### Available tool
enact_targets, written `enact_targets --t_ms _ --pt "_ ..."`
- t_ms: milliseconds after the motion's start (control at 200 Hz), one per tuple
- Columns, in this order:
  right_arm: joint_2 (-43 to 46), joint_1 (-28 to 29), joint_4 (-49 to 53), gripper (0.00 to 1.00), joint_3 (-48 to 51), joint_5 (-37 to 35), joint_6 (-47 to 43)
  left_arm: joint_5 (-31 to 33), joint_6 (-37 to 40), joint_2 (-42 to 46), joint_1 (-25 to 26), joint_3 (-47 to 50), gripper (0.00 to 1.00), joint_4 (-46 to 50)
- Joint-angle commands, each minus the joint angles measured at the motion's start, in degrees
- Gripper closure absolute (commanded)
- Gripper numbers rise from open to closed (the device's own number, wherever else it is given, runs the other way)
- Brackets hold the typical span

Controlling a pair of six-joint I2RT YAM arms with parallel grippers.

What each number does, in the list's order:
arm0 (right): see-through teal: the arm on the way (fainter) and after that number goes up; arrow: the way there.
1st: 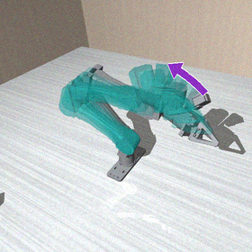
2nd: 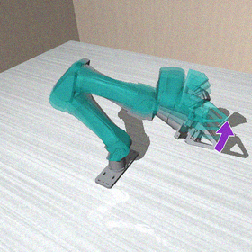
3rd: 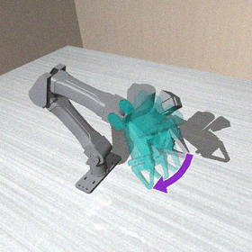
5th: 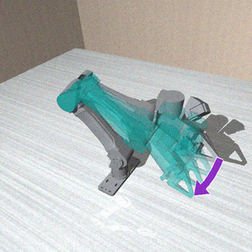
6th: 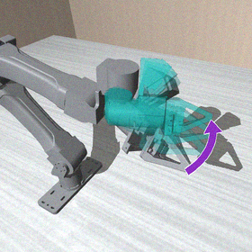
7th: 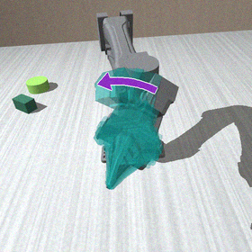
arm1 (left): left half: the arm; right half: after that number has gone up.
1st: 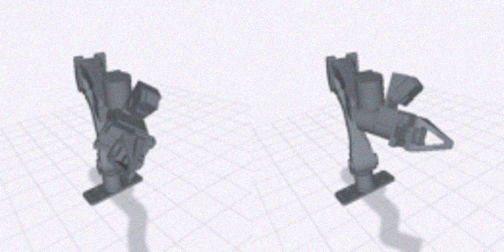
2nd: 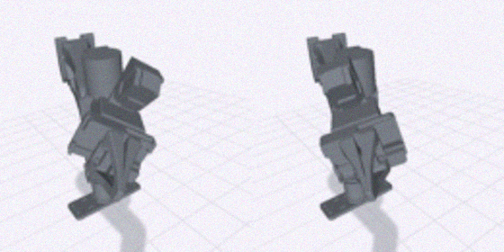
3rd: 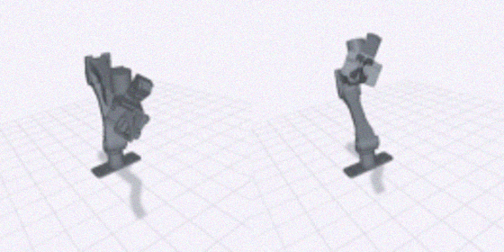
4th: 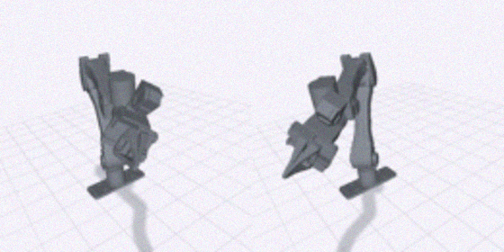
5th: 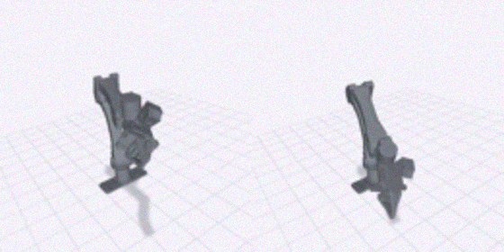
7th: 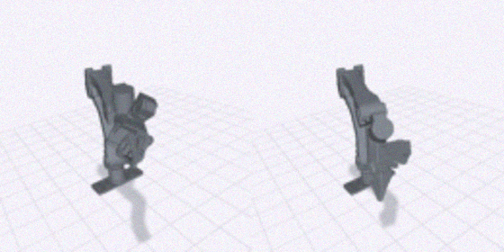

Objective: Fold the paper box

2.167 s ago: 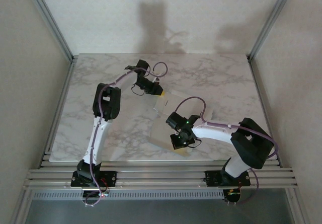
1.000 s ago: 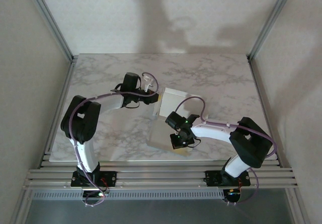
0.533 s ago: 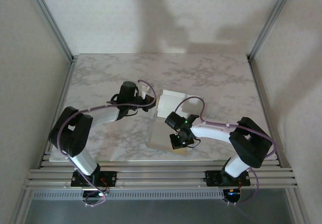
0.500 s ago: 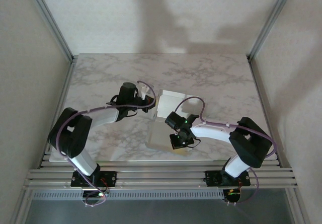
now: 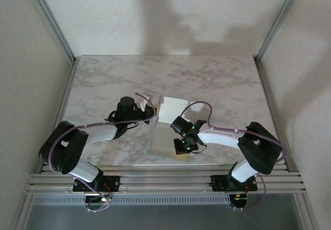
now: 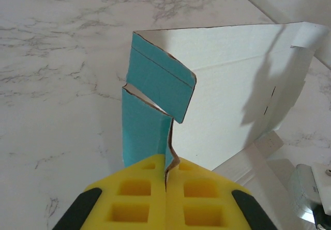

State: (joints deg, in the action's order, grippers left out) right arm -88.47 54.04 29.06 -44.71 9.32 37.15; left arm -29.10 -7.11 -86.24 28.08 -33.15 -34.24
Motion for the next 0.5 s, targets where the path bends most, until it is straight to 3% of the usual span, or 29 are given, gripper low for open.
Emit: enact_targets --t_ms 0,491 --pt "-1.2 1.1 -5.8 1.00 2.9 0.3 3.3 -1.0 -1.5 1.7 1.6 2.7 0.95 0.5" --pt "-0.3 4.2 -7.7 1.00 2.1 1.6 0.5 1.7 -3.0 2.7 2.7 8.3 0.95 -6.4"
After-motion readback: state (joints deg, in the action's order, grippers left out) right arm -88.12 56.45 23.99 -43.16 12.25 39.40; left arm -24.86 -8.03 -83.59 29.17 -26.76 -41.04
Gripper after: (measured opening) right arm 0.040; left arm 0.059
